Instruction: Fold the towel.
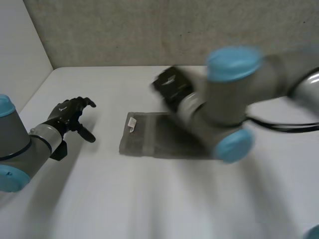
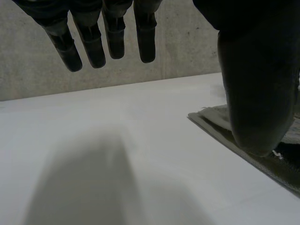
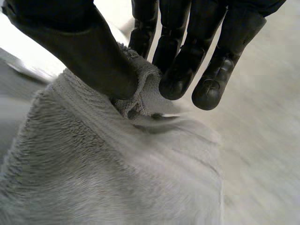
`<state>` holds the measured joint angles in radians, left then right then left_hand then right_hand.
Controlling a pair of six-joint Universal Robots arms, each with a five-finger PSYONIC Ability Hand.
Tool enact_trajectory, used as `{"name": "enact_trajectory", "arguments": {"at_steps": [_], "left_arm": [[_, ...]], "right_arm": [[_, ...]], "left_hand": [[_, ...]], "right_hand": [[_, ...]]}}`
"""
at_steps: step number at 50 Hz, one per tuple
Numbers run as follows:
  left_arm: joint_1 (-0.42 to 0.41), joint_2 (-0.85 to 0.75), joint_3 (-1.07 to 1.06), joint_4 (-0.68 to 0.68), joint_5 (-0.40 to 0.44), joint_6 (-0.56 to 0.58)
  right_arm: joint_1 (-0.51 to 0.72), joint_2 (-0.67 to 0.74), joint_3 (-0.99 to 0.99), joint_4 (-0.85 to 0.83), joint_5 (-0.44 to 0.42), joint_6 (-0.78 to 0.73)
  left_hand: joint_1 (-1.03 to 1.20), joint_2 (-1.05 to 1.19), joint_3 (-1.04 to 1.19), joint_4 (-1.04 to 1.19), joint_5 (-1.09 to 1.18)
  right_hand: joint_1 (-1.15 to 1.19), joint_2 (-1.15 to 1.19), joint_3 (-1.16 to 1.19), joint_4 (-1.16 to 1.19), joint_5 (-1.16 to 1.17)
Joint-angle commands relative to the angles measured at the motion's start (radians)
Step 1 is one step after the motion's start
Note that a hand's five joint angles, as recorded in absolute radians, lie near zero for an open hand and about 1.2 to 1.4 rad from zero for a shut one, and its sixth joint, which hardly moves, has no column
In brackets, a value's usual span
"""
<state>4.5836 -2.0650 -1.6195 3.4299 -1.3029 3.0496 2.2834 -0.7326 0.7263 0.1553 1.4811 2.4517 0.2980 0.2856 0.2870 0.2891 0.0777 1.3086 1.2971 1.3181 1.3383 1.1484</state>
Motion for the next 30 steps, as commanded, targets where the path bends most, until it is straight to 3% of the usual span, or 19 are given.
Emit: {"name": "enact_trajectory", "arguments": {"at_steps": [1, 2, 3, 6, 12, 23, 30], "left_arm": [[0.004, 0.003, -0.002, 0.000, 0.001, 0.000], [0.006, 0.003, -0.002, 0.000, 0.001, 0.000], [0.008, 0.003, -0.002, 0.000, 0.001, 0.000], [0.008, 0.003, 0.000, 0.000, 0.001, 0.000], [0.001, 0.000, 0.000, 0.000, 0.004, 0.005], [-0.052, 0.002, -0.011, 0.000, 0.019, 0.009], [-0.101, 0.005, -0.017, 0.000, 0.039, 0.011]], "right_arm": [[0.128, 0.213, -0.143, 0.000, 0.005, -0.020], [0.136, 0.235, -0.151, 0.000, 0.011, -0.029], [0.136, 0.242, -0.151, 0.001, 0.021, -0.031], [0.137, 0.230, -0.136, 0.001, 0.041, -0.031], [0.103, 0.136, -0.050, 0.004, 0.050, -0.023], [-0.108, -0.215, 0.436, -0.082, 0.039, 0.029], [-0.206, -0.307, 0.663, -0.154, 0.009, 0.128]], "left_hand": [[-0.076, -0.063, -0.065, -0.067, -0.030], [-0.076, -0.063, -0.065, -0.067, -0.030], [-0.076, -0.063, -0.065, -0.067, -0.030], [-0.076, -0.063, -0.065, -0.067, -0.030], [-0.076, -0.063, -0.065, -0.067, -0.030], [-0.073, -0.060, -0.062, -0.064, -0.027], [-0.073, -0.060, -0.062, -0.064, -0.027]], "right_hand": [[-0.170, -0.158, -0.179, -0.199, -0.184], [-0.524, -0.513, -0.534, -0.554, -0.539], [-0.650, -0.638, -0.659, -0.680, -0.664], [-0.733, -0.721, -0.742, -0.763, -0.747], [-0.821, -0.810, -0.831, -0.851, -0.836], [-0.851, -0.839, -0.860, -0.880, -0.865], [-0.851, -0.839, -0.860, -0.880, -0.865]]}}
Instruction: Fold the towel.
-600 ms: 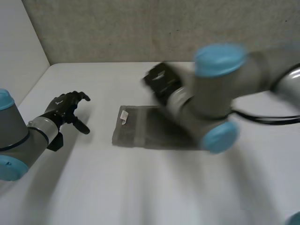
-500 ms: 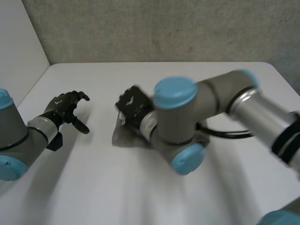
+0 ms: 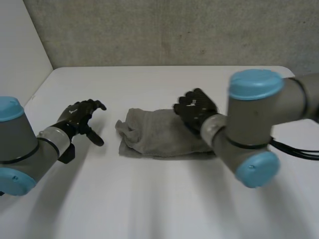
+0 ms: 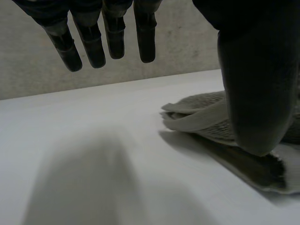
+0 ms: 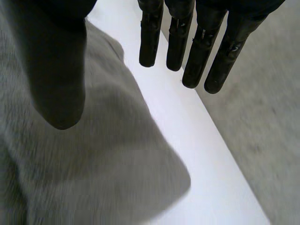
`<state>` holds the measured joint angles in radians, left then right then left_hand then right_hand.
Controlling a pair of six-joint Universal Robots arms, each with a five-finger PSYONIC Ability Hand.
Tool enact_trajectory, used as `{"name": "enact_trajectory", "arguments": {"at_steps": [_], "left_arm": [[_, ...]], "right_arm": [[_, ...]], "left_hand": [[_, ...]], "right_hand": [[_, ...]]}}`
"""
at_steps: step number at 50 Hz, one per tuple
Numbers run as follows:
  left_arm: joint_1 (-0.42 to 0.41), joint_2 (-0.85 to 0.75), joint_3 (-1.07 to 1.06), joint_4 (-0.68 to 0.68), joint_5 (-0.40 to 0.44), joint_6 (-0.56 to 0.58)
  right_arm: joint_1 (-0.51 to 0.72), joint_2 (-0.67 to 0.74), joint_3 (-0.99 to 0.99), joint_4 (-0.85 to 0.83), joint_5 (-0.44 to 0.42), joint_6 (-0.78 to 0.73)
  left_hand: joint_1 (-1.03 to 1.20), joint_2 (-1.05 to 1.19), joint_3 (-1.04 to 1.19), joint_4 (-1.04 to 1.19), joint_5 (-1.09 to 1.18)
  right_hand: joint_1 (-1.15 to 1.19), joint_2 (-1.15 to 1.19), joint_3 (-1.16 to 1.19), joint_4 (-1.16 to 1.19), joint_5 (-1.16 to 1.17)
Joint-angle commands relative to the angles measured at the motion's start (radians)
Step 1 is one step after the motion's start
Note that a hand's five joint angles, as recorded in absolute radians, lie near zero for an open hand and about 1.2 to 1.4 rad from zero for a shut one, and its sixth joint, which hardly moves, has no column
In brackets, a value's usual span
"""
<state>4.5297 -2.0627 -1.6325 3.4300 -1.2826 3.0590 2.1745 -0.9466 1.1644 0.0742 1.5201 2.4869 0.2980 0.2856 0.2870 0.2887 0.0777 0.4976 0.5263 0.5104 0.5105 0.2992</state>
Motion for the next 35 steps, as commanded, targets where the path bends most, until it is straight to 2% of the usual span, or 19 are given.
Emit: {"name": "enact_trajectory", "arguments": {"at_steps": [1, 4, 6, 14, 29, 31, 33, 35], "left_arm": [[-0.047, 0.003, -0.004, 0.000, 0.019, 0.001], [-0.084, 0.003, -0.003, 0.000, 0.048, 0.003], [-0.116, -0.002, 0.008, 0.000, 0.074, 0.004], [-0.185, -0.036, 0.049, 0.006, 0.071, 0.007], [-0.170, -0.034, 0.037, 0.008, 0.066, 0.006], [-0.169, -0.034, 0.036, 0.008, 0.066, 0.007], [-0.167, -0.033, 0.036, 0.008, 0.066, 0.007], [-0.167, -0.031, 0.033, 0.008, 0.066, 0.007]], "right_arm": [[-0.122, -0.106, 0.272, -0.094, -0.047, 0.113], [-0.143, -0.115, 0.317, -0.123, -0.067, 0.133], [-0.182, -0.132, 0.398, -0.192, -0.110, 0.174], [-0.243, -0.141, 0.504, -0.324, -0.182, 0.268], [-0.259, -0.067, 0.495, -0.381, -0.179, 0.294], [-0.259, -0.067, 0.495, -0.392, -0.178, 0.314], [-0.259, -0.067, 0.495, -0.392, -0.178, 0.314], [-0.262, -0.066, 0.495, -0.392, -0.178, 0.349]], "left_hand": [[-0.073, -0.060, -0.062, -0.063, -0.027], [-0.067, -0.055, -0.056, -0.058, -0.021], [-0.058, -0.046, -0.047, -0.049, -0.012], [-0.055, -0.043, -0.044, -0.046, -0.009], [-0.058, -0.046, -0.047, -0.049, -0.012], [-0.058, -0.046, -0.047, -0.049, -0.012], [-0.058, -0.046, -0.047, -0.049, -0.012], [-0.061, -0.049, -0.050, -0.052, -0.015]], "right_hand": [[-0.031, -0.060, -0.044, -0.044, -0.007], [-0.019, -0.048, -0.032, -0.032, 0.005], [0.013, -0.016, 0.000, 0.000, 0.037], [0.186, 0.157, 0.173, 0.173, 0.210], [0.486, 0.457, 0.473, 0.473, 0.510], [0.640, 0.612, 0.628, 0.628, 0.664], [0.641, 0.613, 0.629, 0.628, 0.665], [0.897, 0.869, 0.885, 0.884, 0.921]]}}
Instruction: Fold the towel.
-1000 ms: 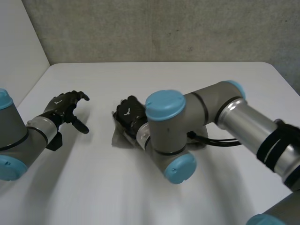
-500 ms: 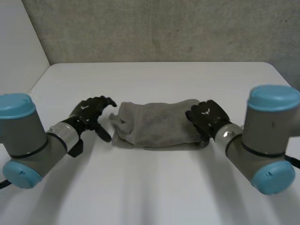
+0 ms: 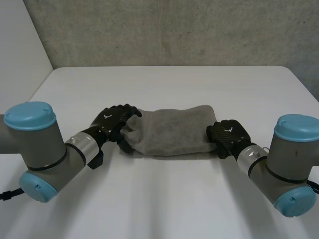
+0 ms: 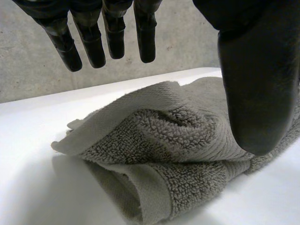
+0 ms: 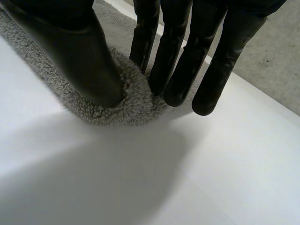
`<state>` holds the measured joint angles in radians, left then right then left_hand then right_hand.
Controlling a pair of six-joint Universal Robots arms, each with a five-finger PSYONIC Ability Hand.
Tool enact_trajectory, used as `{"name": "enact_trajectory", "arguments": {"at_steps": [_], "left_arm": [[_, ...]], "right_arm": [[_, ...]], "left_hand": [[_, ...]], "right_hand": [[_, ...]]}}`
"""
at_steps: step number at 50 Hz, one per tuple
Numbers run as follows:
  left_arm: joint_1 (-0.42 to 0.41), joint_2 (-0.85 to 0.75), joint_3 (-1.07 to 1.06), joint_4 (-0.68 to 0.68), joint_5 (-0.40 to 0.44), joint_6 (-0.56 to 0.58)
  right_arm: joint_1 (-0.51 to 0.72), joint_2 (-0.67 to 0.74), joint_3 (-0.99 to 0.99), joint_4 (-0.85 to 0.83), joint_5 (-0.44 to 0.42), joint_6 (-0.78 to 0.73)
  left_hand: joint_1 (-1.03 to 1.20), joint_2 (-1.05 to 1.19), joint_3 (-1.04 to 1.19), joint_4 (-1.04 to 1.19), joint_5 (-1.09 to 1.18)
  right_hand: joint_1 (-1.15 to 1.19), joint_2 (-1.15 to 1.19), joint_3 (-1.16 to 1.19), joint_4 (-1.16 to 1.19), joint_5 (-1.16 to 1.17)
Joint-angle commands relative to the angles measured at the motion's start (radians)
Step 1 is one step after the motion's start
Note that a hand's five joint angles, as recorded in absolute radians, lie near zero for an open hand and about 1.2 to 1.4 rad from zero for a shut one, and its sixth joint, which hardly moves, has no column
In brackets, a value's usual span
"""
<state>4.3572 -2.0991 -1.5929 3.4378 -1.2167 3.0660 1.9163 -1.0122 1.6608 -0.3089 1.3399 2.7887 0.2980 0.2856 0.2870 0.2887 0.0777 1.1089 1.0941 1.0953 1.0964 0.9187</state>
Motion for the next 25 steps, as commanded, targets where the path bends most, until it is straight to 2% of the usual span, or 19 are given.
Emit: {"name": "enact_trajectory", "arguments": {"at_steps": [1, 11, 17, 19, 21, 22, 24, 25], "left_arm": [[0.005, 0.005, -0.007, 0.000, 0.000, 0.000], [0.024, 0.037, -0.025, 0.000, 0.000, -0.001], [0.045, 0.050, -0.024, 0.003, -0.001, -0.007], [0.050, 0.054, -0.022, 0.014, -0.003, -0.015], [0.053, 0.056, -0.021, 0.018, -0.003, -0.016], [0.056, 0.060, -0.022, 0.020, -0.004, -0.018], [0.059, 0.065, -0.024, 0.020, -0.004, -0.018], [0.064, 0.073, -0.027, 0.020, -0.006, -0.018]], "right_arm": [[-0.003, 0.000, -0.001, -0.009, 0.002, 0.048], [-0.052, -0.083, 0.005, 0.062, -0.008, 0.019], [-0.071, -0.120, -0.134, 0.192, -0.018, -0.115], [-0.048, -0.120, -0.184, 0.220, -0.018, -0.132], [0.068, -0.108, -0.295, 0.266, -0.016, -0.121], [0.069, -0.108, -0.296, 0.266, -0.016, -0.121], [0.194, -0.047, -0.399, 0.283, -0.010, -0.115], [0.194, -0.046, -0.400, 0.283, -0.010, -0.115]], "left_hand": [[-0.061, -0.049, -0.050, -0.052, -0.015], [-0.070, -0.057, -0.059, -0.061, -0.024], [-0.070, -0.057, -0.059, -0.061, -0.024], [-0.070, -0.057, -0.059, -0.061, -0.024], [-0.070, -0.057, -0.059, -0.061, -0.024], [-0.070, -0.057, -0.059, -0.061, -0.024], [-0.070, -0.057, -0.059, -0.061, -0.024], [-0.070, -0.057, -0.059, -0.061, -0.024]], "right_hand": [[0.287, 0.302, 0.301, 0.300, 0.303], [0.287, 0.302, 0.301, 0.300, 0.303], [0.287, 0.302, 0.301, 0.300, 0.303], [0.287, 0.302, 0.301, 0.300, 0.303], [0.287, 0.302, 0.301, 0.300, 0.303], [0.287, 0.302, 0.301, 0.300, 0.303], [0.287, 0.302, 0.301, 0.300, 0.303], [0.287, 0.302, 0.301, 0.300, 0.303]]}}
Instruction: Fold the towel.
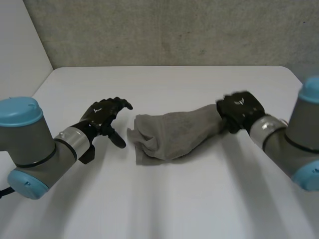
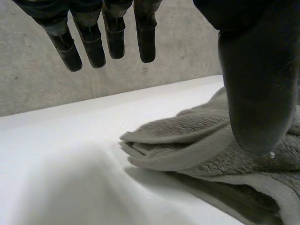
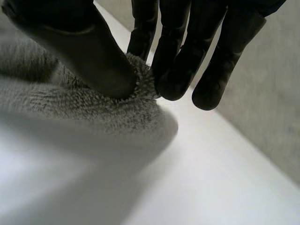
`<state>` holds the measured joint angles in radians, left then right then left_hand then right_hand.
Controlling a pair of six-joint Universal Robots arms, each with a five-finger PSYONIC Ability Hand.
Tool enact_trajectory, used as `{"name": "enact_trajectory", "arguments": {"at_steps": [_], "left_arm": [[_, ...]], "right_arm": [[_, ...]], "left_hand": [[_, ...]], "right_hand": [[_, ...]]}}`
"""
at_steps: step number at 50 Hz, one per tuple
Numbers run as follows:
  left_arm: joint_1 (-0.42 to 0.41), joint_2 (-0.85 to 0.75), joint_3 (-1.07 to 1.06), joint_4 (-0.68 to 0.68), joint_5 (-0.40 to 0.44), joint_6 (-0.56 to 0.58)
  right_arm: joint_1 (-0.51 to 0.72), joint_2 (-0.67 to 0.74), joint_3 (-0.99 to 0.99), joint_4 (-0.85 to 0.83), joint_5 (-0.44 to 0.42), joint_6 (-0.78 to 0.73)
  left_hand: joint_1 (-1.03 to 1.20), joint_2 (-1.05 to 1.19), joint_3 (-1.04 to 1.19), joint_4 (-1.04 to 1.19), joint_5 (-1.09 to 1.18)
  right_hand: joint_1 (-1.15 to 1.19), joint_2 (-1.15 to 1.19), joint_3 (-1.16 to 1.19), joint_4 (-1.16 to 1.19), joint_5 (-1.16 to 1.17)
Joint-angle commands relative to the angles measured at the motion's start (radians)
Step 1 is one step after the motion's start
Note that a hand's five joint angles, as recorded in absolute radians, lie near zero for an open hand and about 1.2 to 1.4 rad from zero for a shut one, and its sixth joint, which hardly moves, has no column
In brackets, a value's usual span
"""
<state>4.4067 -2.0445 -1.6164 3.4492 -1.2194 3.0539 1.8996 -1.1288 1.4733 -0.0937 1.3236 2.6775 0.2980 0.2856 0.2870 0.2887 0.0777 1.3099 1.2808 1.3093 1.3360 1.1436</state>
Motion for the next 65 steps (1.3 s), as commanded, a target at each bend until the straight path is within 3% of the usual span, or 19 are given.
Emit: {"name": "enact_trajectory", "arguments": {"at_steps": [1, 7, 13, 14, 15, 16, 18, 19, 21, 26, 32, 39, 49, 56, 65], "left_arm": [[0.014, 0.018, -0.004, 0.008, -0.003, -0.006], [0.040, 0.038, -0.023, 0.011, -0.028, -0.007], [0.074, 0.047, -0.039, 0.025, -0.035, -0.007], [0.074, 0.047, -0.039, 0.025, -0.035, -0.007], [0.083, 0.049, -0.042, 0.027, -0.035, -0.007], [0.092, 0.050, -0.042, 0.028, -0.035, -0.007], [0.097, 0.052, -0.040, 0.030, -0.035, -0.007], [0.100, 0.052, -0.039, 0.030, -0.035, -0.007], [0.103, 0.052, -0.034, 0.030, -0.035, -0.009], [0.099, 0.052, -0.020, 0.030, -0.035, -0.021], [0.073, 0.053, 0.021, 0.028, -0.035, -0.075], [0.007, 0.041, 0.061, 0.025, -0.034, -0.145], [-0.088, -0.100, 0.145, 0.018, -0.040, -0.170], [-0.090, -0.177, 0.147, 0.015, -0.038, -0.161], [-0.089, -0.240, 0.145, 0.015, -0.038, -0.156]], "right_arm": [[0.264, 0.102, -0.252, 0.074, 0.008, -0.013], [0.435, 0.257, -0.366, 0.089, 0.006, -0.018], [0.504, 0.353, -0.400, 0.123, 0.011, -0.027], [0.506, 0.365, -0.403, 0.133, 0.017, -0.030], [0.506, 0.366, -0.400, 0.137, 0.029, -0.033], [0.506, 0.366, -0.400, 0.137, 0.029, -0.033], [0.500, 0.348, -0.390, 0.137, 0.054, -0.025], [0.500, 0.348, -0.390, 0.137, 0.054, -0.025], [0.495, 0.298, -0.378, 0.138, 0.086, -0.015], [0.451, 0.190, -0.322, 0.137, 0.126, 0.021], [0.388, 0.060, -0.234, 0.140, 0.125, 0.123], [0.305, 0.027, -0.182, 0.134, 0.120, 0.179], [0.226, 0.135, -0.177, 0.065, 0.091, 0.271], [0.214, 0.213, -0.163, 0.026, 0.002, 0.410], [0.205, 0.281, -0.166, -0.003, -0.003, 0.415]], "left_hand": [[-0.070, -0.057, -0.059, -0.061, -0.024], [-0.073, -0.060, -0.062, -0.063, -0.027], [-0.073, -0.060, -0.062, -0.063, -0.027], [-0.073, -0.060, -0.062, -0.063, -0.027], [-0.073, -0.060, -0.062, -0.063, -0.027], [-0.073, -0.060, -0.062, -0.063, -0.027], [-0.073, -0.060, -0.062, -0.063, -0.027], [-0.073, -0.060, -0.062, -0.063, -0.027], [-0.073, -0.060, -0.062, -0.063, -0.027], [-0.070, -0.057, -0.059, -0.061, -0.024], [-0.064, -0.052, -0.053, -0.055, -0.018], [-0.058, -0.046, -0.047, -0.049, -0.012], [-0.049, -0.037, -0.038, -0.040, -0.003], [-0.046, -0.034, -0.035, -0.037, -0.001], [-0.046, -0.034, -0.035, -0.037, 0.000]], "right_hand": [[0.086, 0.115, 0.087, 0.060, 0.078], [0.086, 0.115, 0.087, 0.060, 0.078], [0.086, 0.115, 0.087, 0.060, 0.078], [0.023, 0.053, 0.024, -0.003, 0.015], [-0.381, -0.352, -0.381, -0.407, -0.389], [-0.385, -0.356, -0.385, -0.411, -0.393], [-0.757, -0.728, -0.756, -0.783, -0.765], [-0.758, -0.729, -0.757, -0.784, -0.766], [-0.995, -0.966, -0.994, -1.021, -1.003], [-1.128, -1.098, -1.127, -1.154, -1.136], [-1.135, -1.106, -1.135, -1.161, -1.144], [-1.135, -1.106, -1.135, -1.161, -1.144], [-1.135, -1.106, -1.135, -1.161, -1.144], [-1.135, -1.106, -1.135, -1.161, -1.144], [-1.135, -1.106, -1.135, -1.161, -1.144]]}}
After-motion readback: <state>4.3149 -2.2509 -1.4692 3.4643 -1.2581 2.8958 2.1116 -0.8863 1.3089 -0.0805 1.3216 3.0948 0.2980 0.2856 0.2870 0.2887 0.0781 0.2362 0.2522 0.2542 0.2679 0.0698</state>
